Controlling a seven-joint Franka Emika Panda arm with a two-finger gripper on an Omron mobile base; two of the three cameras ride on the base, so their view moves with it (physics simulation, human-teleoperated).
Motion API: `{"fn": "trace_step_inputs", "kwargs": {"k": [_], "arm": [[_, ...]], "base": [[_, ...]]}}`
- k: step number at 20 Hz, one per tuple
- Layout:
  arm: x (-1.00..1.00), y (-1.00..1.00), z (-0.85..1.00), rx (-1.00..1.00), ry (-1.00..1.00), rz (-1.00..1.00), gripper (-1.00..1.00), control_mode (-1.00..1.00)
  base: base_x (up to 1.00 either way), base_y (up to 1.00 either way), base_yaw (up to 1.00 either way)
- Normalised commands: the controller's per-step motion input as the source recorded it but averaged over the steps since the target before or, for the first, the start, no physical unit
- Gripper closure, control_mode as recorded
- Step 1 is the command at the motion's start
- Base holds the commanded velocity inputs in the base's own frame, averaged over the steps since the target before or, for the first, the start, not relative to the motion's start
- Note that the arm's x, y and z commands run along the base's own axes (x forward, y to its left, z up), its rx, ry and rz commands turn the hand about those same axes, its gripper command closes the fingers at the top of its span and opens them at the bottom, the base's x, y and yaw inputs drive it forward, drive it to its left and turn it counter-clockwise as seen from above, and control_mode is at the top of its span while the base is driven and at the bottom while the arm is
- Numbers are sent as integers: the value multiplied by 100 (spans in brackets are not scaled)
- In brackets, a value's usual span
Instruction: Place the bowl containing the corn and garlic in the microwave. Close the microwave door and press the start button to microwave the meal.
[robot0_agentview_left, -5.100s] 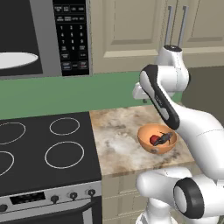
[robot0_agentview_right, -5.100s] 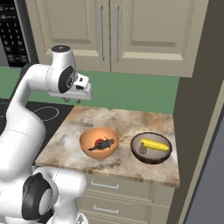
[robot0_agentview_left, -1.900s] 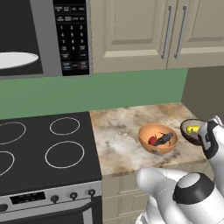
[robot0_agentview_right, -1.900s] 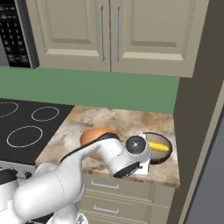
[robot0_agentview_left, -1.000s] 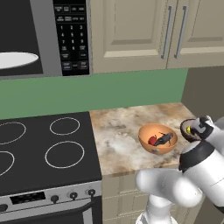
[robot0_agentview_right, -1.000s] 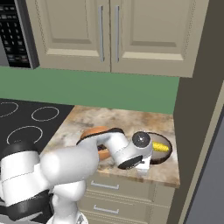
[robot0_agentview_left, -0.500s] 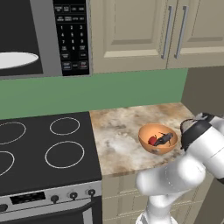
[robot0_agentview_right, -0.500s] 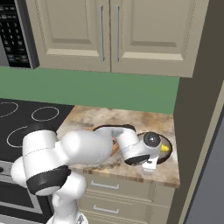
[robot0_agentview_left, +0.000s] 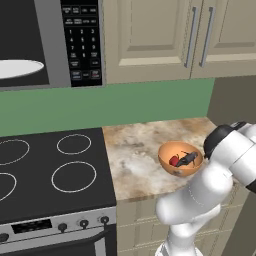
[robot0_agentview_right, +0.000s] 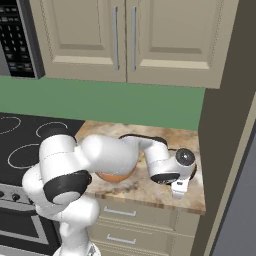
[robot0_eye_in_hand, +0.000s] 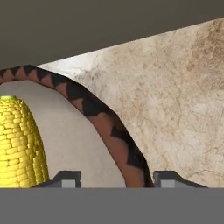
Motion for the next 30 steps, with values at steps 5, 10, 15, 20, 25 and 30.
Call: {"fn": "trace_step_inputs", "kwargs": {"k": [5,10,15,20,25,30], "arm": [[-6,2,0,0,-1,0,100,-100],[-34,28,28,-2,-6,0,100,-100],[-51,34,72,-6,-8,1,100,-100],[-45,57,59,-6,-9,4,100,-100],[-32,86,53,-7,-4,7,100,-100],[-6,80,70,-2,-1,9,100,-100]], "base": [[0,0,0],[0,0,0],[0,0,0],[0,0,0],[0,0,0],[0,0,0]]}}
